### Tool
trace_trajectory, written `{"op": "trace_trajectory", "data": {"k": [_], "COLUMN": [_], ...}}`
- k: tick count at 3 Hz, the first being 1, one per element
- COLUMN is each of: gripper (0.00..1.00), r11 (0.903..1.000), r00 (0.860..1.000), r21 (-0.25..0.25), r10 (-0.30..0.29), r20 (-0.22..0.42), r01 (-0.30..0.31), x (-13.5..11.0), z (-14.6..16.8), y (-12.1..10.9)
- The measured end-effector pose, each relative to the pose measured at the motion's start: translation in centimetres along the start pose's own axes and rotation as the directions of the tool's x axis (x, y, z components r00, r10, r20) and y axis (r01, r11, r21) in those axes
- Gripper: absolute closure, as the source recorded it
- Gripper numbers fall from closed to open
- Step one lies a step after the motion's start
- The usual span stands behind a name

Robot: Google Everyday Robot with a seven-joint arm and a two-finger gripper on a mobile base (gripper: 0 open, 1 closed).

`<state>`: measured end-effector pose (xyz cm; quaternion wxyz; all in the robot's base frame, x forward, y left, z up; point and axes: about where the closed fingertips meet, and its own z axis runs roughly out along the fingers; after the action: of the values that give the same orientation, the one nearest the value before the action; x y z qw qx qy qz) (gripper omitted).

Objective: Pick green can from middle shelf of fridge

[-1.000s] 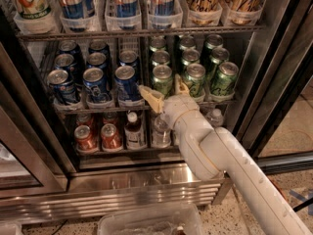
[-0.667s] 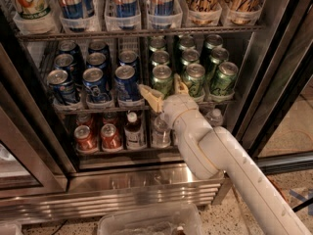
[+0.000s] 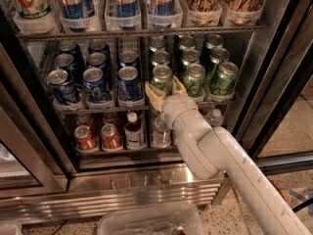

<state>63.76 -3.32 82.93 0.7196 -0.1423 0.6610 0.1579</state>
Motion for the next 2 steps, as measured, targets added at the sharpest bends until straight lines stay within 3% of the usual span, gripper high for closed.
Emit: {"op": "trace_trajectory", "data": {"k": [1,2], "gripper": [0.83,1.0], "r11": [1.0,1.0], "r00": [1.0,1.0], "r21": [0.0,0.0], "r10": [0.0,0.0], "r20": [0.0,0.0], "r01": [0.0,0.0], "x": [0.0,0.0], "z": [0.0,0.0], "y": [0.0,0.0]}}
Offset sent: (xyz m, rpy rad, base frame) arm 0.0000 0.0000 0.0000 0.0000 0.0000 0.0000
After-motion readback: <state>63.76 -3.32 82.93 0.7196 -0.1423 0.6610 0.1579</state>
